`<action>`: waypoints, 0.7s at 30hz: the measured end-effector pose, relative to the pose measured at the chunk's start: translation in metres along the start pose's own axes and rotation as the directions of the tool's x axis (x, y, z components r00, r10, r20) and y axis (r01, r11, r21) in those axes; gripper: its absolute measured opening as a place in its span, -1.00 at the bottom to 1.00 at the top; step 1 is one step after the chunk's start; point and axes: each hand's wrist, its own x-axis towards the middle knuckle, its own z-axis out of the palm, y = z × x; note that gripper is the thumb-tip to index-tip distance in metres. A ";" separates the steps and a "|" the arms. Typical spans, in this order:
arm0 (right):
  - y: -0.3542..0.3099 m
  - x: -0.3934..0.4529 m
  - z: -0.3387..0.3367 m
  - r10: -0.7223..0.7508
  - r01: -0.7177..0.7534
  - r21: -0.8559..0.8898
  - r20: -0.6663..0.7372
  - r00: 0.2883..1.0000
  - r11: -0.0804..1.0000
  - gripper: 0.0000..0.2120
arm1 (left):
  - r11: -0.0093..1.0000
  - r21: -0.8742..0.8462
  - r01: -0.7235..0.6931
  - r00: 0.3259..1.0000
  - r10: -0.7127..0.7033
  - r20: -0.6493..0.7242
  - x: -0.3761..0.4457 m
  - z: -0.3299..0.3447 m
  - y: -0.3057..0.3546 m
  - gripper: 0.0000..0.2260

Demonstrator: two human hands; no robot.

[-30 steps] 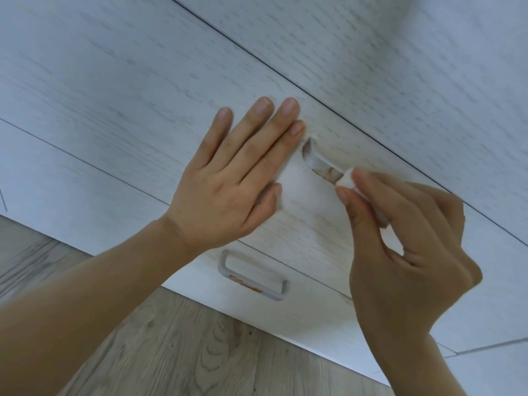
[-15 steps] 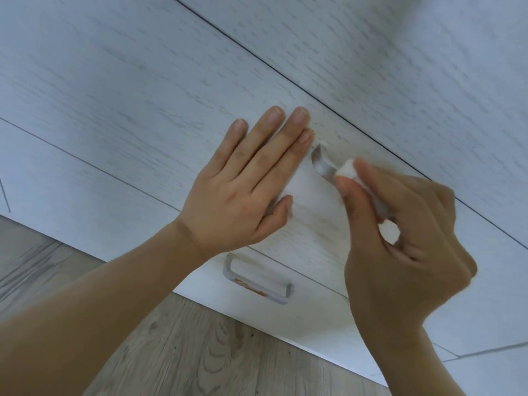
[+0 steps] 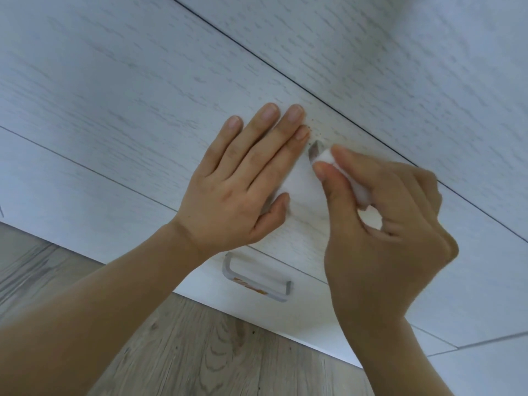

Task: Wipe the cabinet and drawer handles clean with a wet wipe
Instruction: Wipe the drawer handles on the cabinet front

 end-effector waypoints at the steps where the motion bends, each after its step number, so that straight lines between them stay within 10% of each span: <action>1: -0.003 0.001 -0.001 0.117 -0.116 0.057 -0.012 0.993 0.992 -0.86 | 1.000 0.002 0.006 1.000 -0.006 0.005 0.000 0.000 0.001 -0.43; 4: -0.002 -0.003 -0.014 0.278 -0.276 0.131 0.006 0.961 0.952 -0.85 | 1.000 0.015 -0.020 0.999 0.020 0.032 -0.001 -0.001 -0.003 -0.41; 12: 0.013 -0.002 -0.007 -0.148 0.149 -0.024 0.060 0.987 0.989 -0.88 | 1.000 0.005 -0.012 0.999 0.012 0.037 -0.002 0.000 -0.003 -0.41; 21: 0.021 -0.007 -0.010 -0.210 0.211 -0.031 0.032 0.977 0.977 -0.88 | 1.000 0.012 -0.024 0.999 0.023 0.046 -0.001 -0.001 -0.004 -0.42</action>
